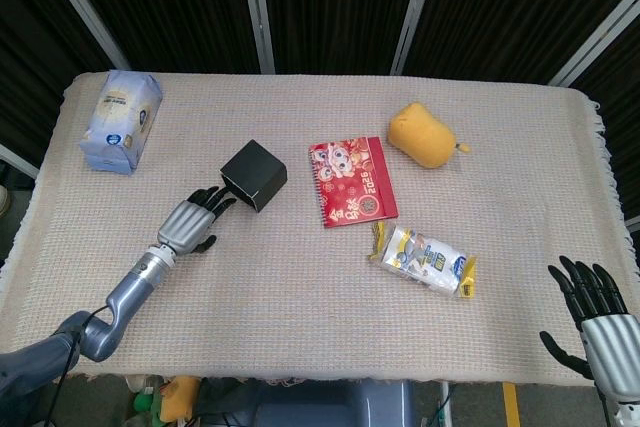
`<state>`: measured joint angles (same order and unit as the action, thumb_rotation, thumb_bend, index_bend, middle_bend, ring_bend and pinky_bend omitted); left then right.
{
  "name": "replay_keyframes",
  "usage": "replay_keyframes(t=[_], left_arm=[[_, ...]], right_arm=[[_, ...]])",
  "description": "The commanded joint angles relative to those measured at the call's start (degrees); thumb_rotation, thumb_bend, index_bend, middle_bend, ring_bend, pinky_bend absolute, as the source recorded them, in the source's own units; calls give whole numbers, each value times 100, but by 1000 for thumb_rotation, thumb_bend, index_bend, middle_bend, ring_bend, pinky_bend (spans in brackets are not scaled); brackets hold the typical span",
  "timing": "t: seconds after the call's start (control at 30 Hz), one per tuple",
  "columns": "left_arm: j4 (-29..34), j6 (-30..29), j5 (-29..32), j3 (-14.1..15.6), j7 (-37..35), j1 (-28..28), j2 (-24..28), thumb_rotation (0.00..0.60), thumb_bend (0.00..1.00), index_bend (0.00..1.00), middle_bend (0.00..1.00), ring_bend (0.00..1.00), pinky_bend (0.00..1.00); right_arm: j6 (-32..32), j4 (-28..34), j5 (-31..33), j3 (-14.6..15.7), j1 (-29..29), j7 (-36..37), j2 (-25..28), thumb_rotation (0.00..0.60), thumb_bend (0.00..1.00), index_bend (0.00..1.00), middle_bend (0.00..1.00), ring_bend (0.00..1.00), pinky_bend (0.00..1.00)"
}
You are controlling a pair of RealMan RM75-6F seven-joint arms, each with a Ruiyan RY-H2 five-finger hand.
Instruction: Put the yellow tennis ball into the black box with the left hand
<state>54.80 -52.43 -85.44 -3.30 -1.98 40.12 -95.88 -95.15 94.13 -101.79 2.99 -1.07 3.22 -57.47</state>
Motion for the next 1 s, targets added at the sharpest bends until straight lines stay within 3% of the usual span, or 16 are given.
replay_keyframes(t=[0.03, 0.27, 0.43, 0.6, 0.7, 1.0], left_arm=[[156, -79, -64, 60, 4, -21, 88, 600, 359, 72, 0, 0, 111], [1170, -527, -388, 466, 286, -332, 784, 600, 196, 34, 0, 0, 105], [2249, -1364, -767, 921, 696, -890, 1516, 600, 100, 31, 0, 0, 69], [2960, -3386, -1610, 1467, 1000, -1972, 2242, 600, 81, 10, 0, 0, 68], [3217, -3876, -1455, 1669, 1191, -2540, 2511, 600, 71, 0, 0, 0, 66], [3263, -4141, -1139, 1507, 1689, -3061, 2484, 600, 66, 0, 0, 0, 30]], right_arm=[[9, 0, 6, -4, 3, -4, -3, 600, 290, 0, 0, 0, 0], [30, 1, -5, -5, 10, -41, -17, 600, 290, 0, 0, 0, 0], [68, 17, -5, -8, 20, -115, -47, 600, 290, 0, 0, 0, 0], [179, 54, -64, 27, 44, -340, -134, 600, 290, 0, 0, 0, 0], [218, 72, -78, 30, 57, -425, -171, 600, 290, 0, 0, 0, 0], [363, 90, -30, 10, 130, -478, -218, 600, 290, 0, 0, 0, 0]])
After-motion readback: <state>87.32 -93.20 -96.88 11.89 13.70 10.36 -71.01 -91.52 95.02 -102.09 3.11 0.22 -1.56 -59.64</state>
